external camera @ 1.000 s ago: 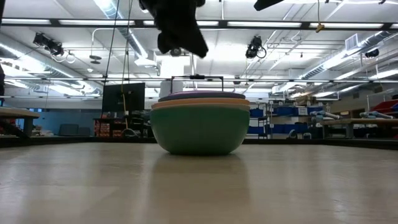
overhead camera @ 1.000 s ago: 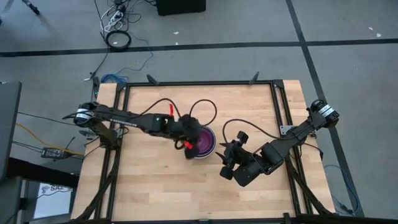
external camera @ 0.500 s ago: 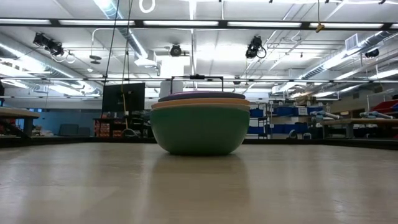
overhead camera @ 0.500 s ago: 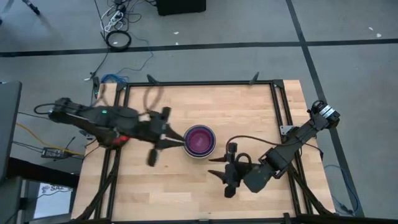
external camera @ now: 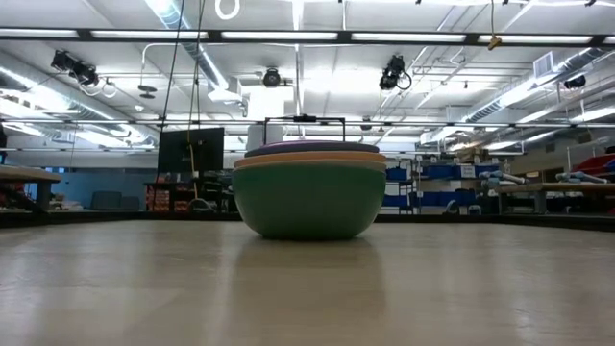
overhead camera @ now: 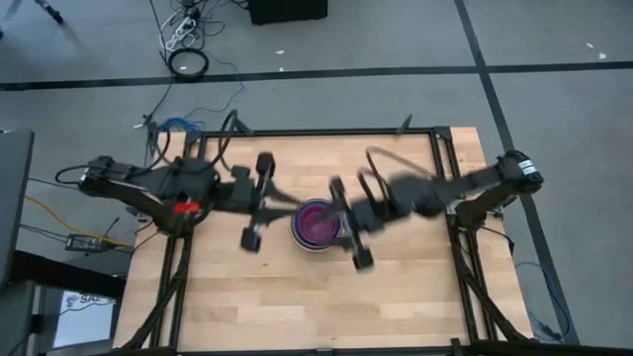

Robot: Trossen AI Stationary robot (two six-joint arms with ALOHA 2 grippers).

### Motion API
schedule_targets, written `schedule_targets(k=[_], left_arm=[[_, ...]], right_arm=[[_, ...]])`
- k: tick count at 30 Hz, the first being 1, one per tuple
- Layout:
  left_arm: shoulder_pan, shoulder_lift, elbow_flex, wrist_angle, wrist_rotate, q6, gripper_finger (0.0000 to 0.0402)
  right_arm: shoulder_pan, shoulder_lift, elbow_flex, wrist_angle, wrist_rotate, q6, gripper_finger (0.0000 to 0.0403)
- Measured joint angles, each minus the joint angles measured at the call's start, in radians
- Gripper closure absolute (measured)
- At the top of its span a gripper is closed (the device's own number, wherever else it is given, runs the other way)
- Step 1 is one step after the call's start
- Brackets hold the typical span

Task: Nest bowls inside each other
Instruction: Return to Home Position

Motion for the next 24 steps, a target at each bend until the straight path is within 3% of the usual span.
schedule_targets(k=[4,11,17,24], left_arm=[[0.14,0.0,0.0,0.001,0.001,0.017,0.0332],[0.332,-0.117,-0.002,-0.128,0.001,0.018,0.0332],[0.344,-0.29,-0.002,-0.253,0.01,0.023,0.0332],[0.343,-0.486,-0.015,-0.353,0.029,-0.023,0.0332]], right_arm=[[-0.203,-0.008,0.101,-0.162,-0.248,0.036,0.0238],[-0.442,-0.108,0.212,-0.365,-0.484,0.045,0.0237],[-0.459,-0.286,0.192,-0.431,-0.511,0.007,0.0238],[-0.456,-0.498,0.065,-0.422,-0.509,0.051,0.0238]])
